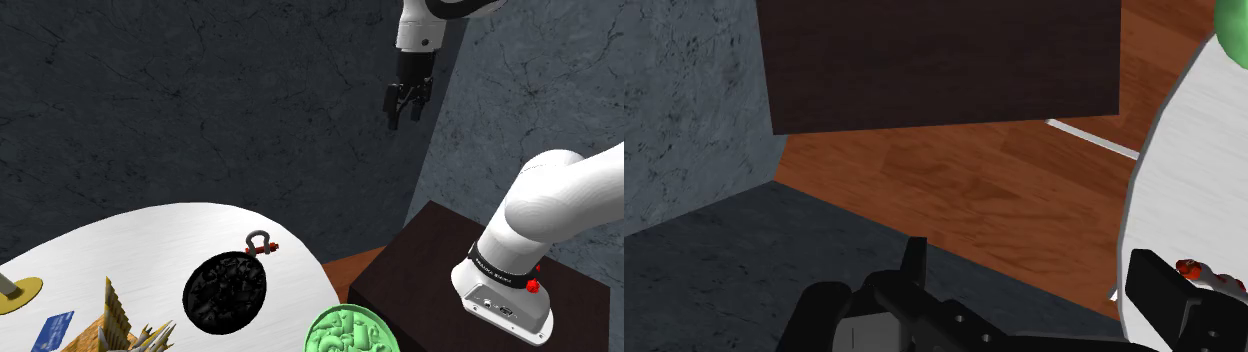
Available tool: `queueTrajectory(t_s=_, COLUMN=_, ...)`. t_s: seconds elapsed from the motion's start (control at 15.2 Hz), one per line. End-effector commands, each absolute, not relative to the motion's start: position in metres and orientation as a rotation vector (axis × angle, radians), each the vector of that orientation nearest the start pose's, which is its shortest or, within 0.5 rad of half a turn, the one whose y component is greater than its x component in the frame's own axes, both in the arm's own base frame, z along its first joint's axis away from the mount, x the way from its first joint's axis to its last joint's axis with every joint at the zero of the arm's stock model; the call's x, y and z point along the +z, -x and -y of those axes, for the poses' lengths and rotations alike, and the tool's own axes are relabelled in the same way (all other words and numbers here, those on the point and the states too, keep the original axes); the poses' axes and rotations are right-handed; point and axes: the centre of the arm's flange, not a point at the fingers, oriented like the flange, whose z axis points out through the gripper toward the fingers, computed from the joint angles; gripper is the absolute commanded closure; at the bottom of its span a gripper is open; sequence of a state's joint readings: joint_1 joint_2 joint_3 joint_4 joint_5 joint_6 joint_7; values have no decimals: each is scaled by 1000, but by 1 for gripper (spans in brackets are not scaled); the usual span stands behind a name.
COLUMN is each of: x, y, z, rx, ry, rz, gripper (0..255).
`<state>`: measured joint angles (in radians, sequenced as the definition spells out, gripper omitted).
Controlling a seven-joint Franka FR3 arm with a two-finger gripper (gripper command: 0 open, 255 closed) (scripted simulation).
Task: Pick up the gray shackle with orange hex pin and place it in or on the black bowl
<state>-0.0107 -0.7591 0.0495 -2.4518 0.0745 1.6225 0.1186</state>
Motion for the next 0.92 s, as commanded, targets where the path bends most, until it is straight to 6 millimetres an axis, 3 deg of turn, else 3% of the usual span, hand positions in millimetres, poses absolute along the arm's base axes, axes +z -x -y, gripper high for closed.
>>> queueTrajectory(t_s=0.0, x=541, y=-313, z=-23, rx=114, ry=3101, rz=-157, gripper=0)
queueTrajectory(t_s=0.86, x=452, y=-335, z=-177, rx=-113, ry=3167, rz=-334, gripper=0)
